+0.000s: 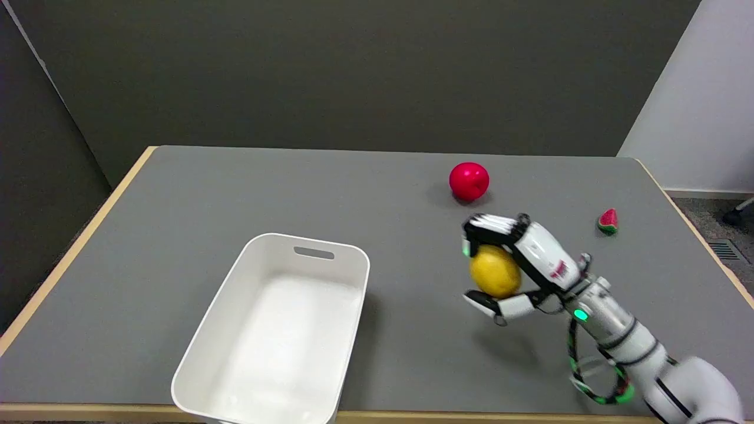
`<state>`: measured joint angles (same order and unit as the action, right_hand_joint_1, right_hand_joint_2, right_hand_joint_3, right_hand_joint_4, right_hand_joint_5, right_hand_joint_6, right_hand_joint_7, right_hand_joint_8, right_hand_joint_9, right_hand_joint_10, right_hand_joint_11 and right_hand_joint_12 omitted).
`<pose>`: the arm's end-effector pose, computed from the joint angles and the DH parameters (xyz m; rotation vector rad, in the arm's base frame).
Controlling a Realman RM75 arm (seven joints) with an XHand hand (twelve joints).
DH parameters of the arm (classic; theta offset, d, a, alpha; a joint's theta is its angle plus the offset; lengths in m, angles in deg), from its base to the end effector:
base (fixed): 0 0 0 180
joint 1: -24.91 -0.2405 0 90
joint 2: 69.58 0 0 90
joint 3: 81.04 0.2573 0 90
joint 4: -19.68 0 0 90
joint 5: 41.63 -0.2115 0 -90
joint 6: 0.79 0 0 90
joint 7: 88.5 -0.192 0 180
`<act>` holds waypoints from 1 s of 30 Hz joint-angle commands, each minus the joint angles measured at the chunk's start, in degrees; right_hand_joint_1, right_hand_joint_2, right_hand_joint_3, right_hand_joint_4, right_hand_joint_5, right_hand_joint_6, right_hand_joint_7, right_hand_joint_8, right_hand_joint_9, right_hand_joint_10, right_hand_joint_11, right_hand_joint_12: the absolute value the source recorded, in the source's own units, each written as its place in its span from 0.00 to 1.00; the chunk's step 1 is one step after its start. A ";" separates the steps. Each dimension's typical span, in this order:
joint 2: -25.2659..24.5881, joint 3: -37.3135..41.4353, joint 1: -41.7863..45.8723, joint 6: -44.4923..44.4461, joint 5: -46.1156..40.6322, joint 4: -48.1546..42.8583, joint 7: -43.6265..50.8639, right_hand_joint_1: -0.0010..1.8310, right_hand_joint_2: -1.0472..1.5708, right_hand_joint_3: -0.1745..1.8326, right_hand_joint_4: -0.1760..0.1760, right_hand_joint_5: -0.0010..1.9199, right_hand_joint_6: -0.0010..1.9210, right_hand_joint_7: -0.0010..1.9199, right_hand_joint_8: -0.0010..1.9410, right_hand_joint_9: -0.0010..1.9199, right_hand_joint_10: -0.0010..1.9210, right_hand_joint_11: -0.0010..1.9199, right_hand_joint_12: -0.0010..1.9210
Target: Place the lemon into the white container.
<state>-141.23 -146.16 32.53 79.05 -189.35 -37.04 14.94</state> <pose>-0.2740 -0.2742 0.3519 2.0407 -0.2050 0.6926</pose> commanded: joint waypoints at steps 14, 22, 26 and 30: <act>-7.22 -48.12 -26.30 -32.06 0.22 -22.92 -6.27 0.85 0.63 0.72 0.48 0.32 0.92 0.46 0.83 0.46 1.00 0.61 1.00; -5.25 -47.88 -20.42 -38.14 0.14 -28.51 -20.37 0.84 0.64 0.69 0.46 0.31 0.92 0.43 0.85 0.45 1.00 0.61 1.00; -4.96 -46.77 -17.76 -40.96 0.14 -26.06 -20.40 0.84 0.65 0.67 0.45 0.31 0.92 0.42 0.85 0.44 1.00 0.57 1.00; -4.17 -46.96 -16.84 -41.99 0.07 -25.53 -22.28 0.83 0.66 0.65 0.50 0.29 0.86 0.41 0.84 0.43 1.00 0.52 1.00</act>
<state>-146.21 -187.70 11.86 48.57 -189.32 -58.15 3.62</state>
